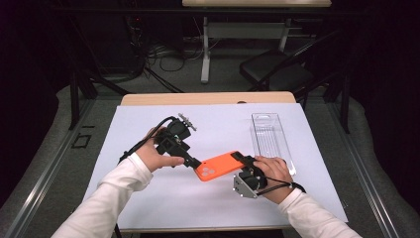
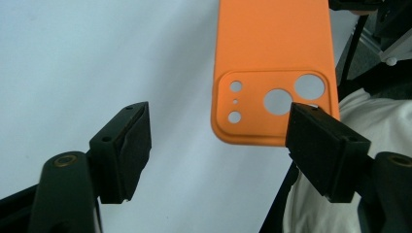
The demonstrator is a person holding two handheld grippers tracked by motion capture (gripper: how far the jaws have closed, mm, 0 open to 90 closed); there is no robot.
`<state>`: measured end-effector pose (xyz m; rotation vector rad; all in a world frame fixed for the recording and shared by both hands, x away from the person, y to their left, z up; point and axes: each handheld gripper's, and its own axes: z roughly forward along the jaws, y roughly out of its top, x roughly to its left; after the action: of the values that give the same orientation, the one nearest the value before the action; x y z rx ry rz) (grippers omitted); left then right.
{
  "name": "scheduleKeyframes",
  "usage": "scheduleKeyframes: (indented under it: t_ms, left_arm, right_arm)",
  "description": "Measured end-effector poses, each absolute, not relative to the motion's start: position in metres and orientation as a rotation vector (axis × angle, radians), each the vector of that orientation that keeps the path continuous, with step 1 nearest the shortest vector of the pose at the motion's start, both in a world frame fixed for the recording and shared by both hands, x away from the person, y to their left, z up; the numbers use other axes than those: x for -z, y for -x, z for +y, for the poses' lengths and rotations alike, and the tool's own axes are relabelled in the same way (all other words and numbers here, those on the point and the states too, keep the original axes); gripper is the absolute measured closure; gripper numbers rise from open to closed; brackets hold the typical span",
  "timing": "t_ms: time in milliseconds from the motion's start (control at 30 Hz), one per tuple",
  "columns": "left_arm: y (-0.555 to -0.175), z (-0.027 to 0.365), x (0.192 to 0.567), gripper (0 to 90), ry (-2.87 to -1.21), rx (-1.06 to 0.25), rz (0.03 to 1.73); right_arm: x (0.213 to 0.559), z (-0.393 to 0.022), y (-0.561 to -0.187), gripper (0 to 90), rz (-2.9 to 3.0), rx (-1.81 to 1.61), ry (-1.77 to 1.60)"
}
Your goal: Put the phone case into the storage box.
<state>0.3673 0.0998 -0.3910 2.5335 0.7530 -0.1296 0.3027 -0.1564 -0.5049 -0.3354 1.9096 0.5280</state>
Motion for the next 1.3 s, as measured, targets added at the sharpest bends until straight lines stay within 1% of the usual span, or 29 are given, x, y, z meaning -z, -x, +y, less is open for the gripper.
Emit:
scheduleKeyframes:
  t_ms: [233,400,467,700,1100,1300]
  left_arm:
    - [-0.364,0.112,0.39,30.4,-2.49,0.101,0.766]
    - [-0.359,0.118,0.389,31.1,-2.491,0.092,0.755]
    - [-0.357,0.12,0.389,32.9,-2.491,0.086,0.754]
    - [-0.354,0.125,0.387,33.7,-2.493,0.07,0.757]
    - [-0.352,0.123,0.389,34.2,-2.492,0.055,0.731]
    - [-0.352,0.121,0.387,35.4,-2.463,0.041,0.728]
  right_arm:
    - [0.503,-0.163,-0.303,87.3,1.954,-0.623,0.25]
    - [0.502,-0.166,-0.303,87.4,1.991,-0.68,0.183]
    - [0.502,-0.168,-0.304,87.4,2.003,-0.702,0.16]
    - [0.5,-0.172,-0.306,87.5,2.04,-0.787,0.096]
    - [0.497,-0.173,-0.309,87.4,2.079,-0.932,-0.009]
    - [0.495,-0.175,-0.311,87.4,2.104,-1.02,-0.073]
